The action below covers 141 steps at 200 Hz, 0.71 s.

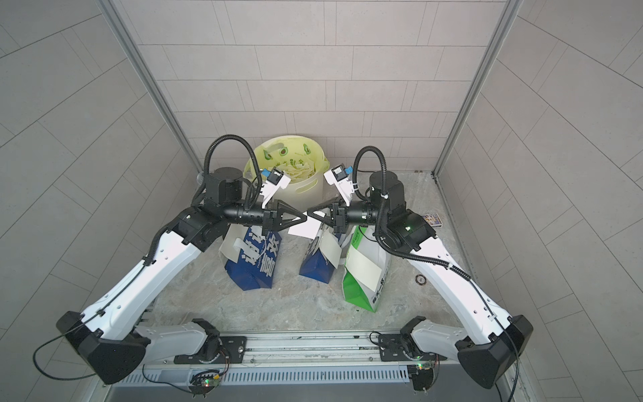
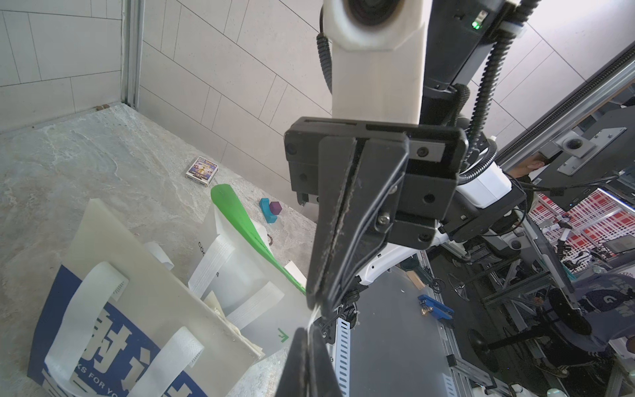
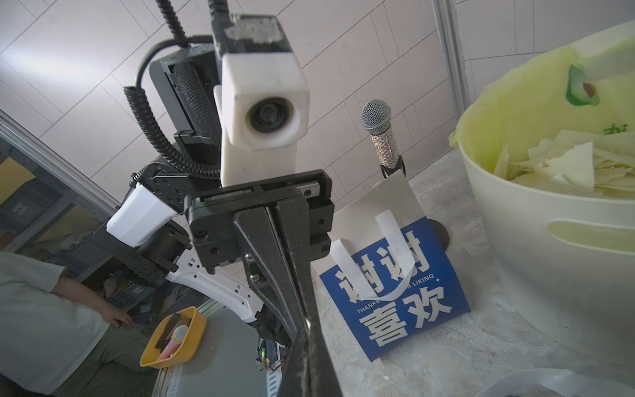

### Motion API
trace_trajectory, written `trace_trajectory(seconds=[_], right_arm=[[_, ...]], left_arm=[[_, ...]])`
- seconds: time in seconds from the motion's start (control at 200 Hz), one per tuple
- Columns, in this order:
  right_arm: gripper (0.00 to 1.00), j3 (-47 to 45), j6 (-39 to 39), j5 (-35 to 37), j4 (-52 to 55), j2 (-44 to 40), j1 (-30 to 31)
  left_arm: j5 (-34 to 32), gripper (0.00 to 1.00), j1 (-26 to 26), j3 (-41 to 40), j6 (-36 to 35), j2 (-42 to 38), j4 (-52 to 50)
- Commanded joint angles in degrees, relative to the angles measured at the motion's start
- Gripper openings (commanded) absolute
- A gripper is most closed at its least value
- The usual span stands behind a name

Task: Shred takeout receipts and throw away
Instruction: Shred the takeout receipt.

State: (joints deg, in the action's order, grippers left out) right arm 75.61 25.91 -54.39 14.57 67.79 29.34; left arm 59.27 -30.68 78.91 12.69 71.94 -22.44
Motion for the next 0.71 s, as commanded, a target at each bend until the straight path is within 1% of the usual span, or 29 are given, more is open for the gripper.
trace_trajectory(seconds=[0.0,0.28,0.38,0.43,0.47,0.635,0.7], right_arm=[[0.00,0.56,-3.25,1.33,0.46,-1.53,0.02],[0.00,1.51,-3.12,0.45,0.73,-0.39,0.09],[0.00,1.55,-3.06,0.04,0.73,-0.21,0.03],[0.00,1.55,-3.06,0.07,0.77,-0.20,0.06],[0.00,1.55,-3.06,0.07,0.73,-0.22,0.09],[0.00,1.30,-3.04,0.12,0.77,-0.38,0.04],[0.00,1.29,-2.99,0.23,0.73,-0.38,0.10]], left_arm=[[-0.05,0.09,-0.17,-1.43,0.72,-2.32,2.83],[-0.03,0.32,-0.18,-4.98,6.50,-4.05,10.22],[0.18,0.34,-0.17,-5.25,7.40,-3.88,11.61],[0.33,0.34,-0.17,-5.31,7.73,-3.72,12.19],[0.54,0.31,-0.17,-5.33,8.11,-3.58,12.55],[0.86,0.10,-0.13,-5.55,8.85,-3.39,13.73],[0.85,0.05,-0.17,-5.69,8.93,-3.41,13.66]])
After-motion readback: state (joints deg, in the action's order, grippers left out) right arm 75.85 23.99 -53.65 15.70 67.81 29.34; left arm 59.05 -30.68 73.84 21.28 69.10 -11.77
